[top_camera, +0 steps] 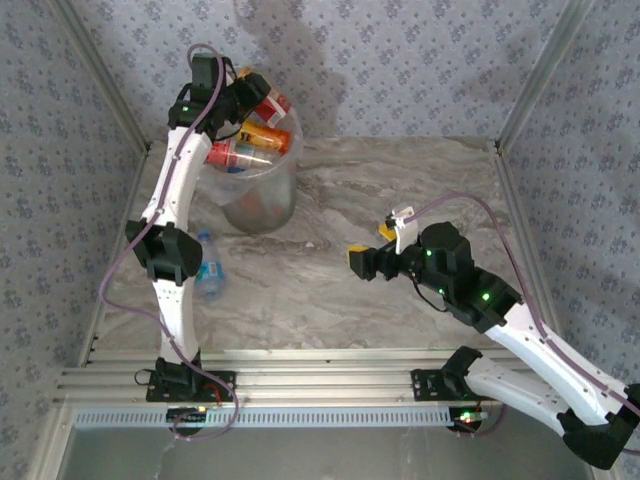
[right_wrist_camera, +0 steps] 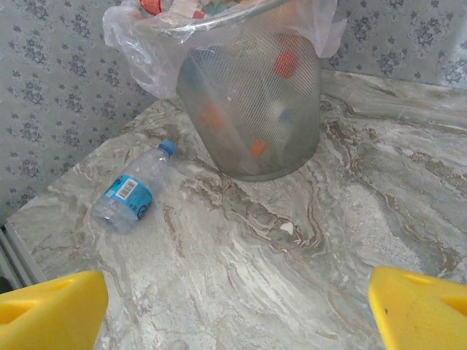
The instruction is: Put the plastic bottles in the bin
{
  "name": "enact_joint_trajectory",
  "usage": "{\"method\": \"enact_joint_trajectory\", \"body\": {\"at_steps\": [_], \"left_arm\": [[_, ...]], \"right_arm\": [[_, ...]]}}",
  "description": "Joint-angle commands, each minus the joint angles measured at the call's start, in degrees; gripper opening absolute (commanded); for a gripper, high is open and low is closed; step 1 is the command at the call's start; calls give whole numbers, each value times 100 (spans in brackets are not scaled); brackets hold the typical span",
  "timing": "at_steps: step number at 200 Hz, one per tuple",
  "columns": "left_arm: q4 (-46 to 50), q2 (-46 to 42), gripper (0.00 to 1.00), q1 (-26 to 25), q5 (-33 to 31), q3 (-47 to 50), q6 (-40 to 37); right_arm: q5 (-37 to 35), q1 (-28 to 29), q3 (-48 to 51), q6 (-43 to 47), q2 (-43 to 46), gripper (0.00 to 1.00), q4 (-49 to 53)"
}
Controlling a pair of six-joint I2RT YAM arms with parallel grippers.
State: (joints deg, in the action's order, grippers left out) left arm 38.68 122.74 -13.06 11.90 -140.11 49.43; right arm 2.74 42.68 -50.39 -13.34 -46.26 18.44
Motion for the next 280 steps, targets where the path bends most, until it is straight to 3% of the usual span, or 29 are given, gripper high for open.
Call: {"method": "enact_joint_trajectory", "body": {"at_steps": [1,55,101,201,237,280], "left_arm": [[316,44,57,15,-100,-170,-83],[353,-56,73,-4,-205,-74,-29],[552,-281,80,5,-461,-68,-194],[421,-1362,79,123,-1067,837,-882],[567,-1971,78,216,-1040,1321,-1543],[889,-3287,78,225,-1097,2972,-2368]], "right_arm": [[34,-55,69,-122,37,94,-11],[87,-77,81,-151,10,94,-42],[77,-88,101,-150,50,94,-25],[197,-131,56,-151,-106,94,-105],[211,-150,47,-142,-133,94,-94],[448,-181,-53,-91,-264,94,-99]]}}
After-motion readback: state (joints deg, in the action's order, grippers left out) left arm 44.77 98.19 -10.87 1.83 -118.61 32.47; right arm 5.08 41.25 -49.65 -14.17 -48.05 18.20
